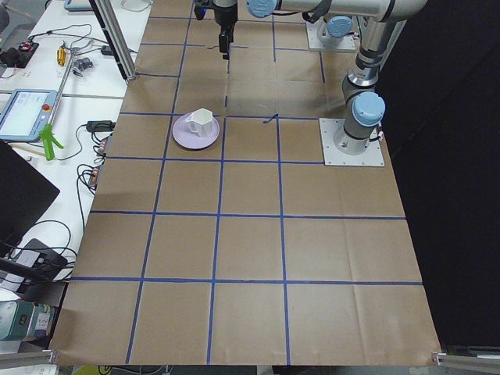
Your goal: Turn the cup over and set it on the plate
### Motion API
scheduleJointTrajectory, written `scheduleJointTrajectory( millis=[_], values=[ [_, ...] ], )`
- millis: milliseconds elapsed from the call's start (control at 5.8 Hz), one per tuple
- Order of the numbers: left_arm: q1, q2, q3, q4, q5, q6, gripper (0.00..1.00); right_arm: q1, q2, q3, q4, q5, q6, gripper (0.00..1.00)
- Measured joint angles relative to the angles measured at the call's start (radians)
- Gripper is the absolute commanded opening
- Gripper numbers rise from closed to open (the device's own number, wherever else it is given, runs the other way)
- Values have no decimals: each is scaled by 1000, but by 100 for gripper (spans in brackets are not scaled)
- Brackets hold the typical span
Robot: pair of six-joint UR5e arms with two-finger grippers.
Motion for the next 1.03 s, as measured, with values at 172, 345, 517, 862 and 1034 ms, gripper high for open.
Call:
scheduleJointTrajectory(
  millis=[172,345,517,862,1034],
  values=[
    [1,15,-8,6,0,-12,99,0,0,0,0,0,0,100],
    [3,22,-8,16,1,-36,99,0,0,0,0,0,0,100],
    [6,24,-7,36,14,-67,99,0,0,0,0,0,0,100],
    [11,18,-9,73,40,-107,99,0,0,0,0,0,0,100],
    [12,18,-9,76,42,-111,99,0,0,0,0,0,0,100]
  ],
)
